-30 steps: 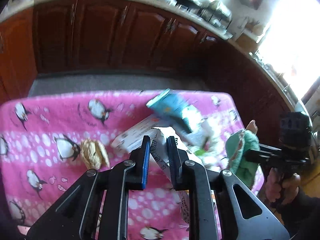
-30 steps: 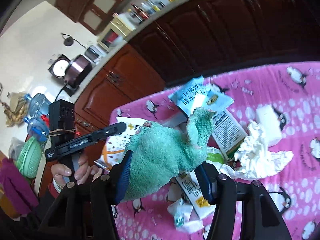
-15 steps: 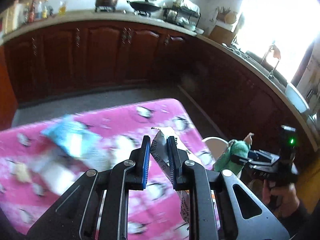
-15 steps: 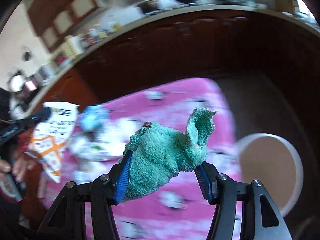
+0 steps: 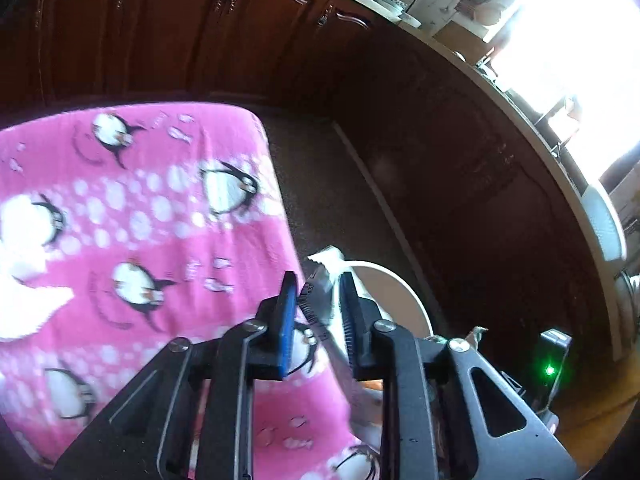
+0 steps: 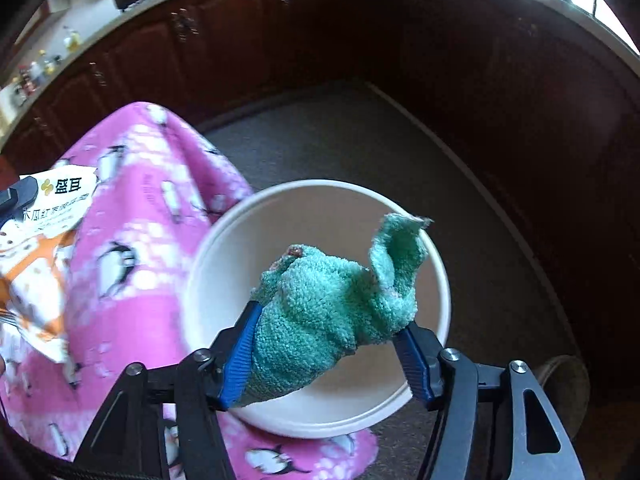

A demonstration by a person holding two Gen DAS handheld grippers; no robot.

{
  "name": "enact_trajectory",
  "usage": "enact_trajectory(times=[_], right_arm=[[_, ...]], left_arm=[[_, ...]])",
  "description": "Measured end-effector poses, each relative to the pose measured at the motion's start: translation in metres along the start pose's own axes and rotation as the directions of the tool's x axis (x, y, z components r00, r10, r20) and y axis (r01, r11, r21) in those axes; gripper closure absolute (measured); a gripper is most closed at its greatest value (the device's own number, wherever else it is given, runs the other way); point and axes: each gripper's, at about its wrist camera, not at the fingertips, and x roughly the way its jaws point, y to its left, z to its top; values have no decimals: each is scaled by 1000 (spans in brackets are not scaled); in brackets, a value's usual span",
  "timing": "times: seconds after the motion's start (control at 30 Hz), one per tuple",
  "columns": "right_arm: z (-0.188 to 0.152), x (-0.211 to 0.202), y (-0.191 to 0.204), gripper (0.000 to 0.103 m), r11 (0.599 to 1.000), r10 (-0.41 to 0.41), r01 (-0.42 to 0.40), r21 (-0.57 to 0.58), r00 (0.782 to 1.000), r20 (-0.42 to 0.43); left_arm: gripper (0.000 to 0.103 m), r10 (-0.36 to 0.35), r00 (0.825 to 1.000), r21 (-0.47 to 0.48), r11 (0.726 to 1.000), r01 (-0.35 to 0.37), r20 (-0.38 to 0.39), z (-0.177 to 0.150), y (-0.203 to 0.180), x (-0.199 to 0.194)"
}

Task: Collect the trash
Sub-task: 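Open the right gripper over the bin while the left gripper releases the bag into it, then move both open grippers back over the table trash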

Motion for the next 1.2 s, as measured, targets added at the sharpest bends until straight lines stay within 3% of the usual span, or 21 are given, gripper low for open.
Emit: enact_trajectory(times=[0.03,0.07,0.1,0.17,0.37,0.53,0.73,0.97,1.2], right_arm=[[1,3,-6,36,1000,-11,11,10,1000,0],[2,4,-10,34,1000,-11,11,17,1000,-2],[3,3,-12,32,1000,-6,6,22,1000,1],[4,0,-14,25,1000,-9,9,21,1000,17],[2,-6,-9,24,998,37,-40,57,998,46],[-4,-22,29,24,997,65,-68,22,993,97],[-10,-54,79,23,996,85,-77,-50,979,183],[-20,-82,137,20,988,129,-106,-113,964,231],[-29,-106,191,20,973,199,-159,-170,947,251]], left_arm=[[58,0,1000,7,1000,0,-2,-2,-3,4],[42,-4,1000,13,1000,4,-1,-4,-6,7],[39,-28,1000,12,1000,28,0,-9,-7,7],[39,-46,999,26,999,47,-11,-11,-8,6],[39,-9,1000,83,997,6,27,-17,12,-34],[39,72,992,103,991,-83,105,-24,42,-83],[39,200,961,111,968,-223,191,-39,81,-139],[39,302,922,73,942,-328,241,-49,125,-185],[38,373,888,3,922,-388,268,-59,165,-219]])
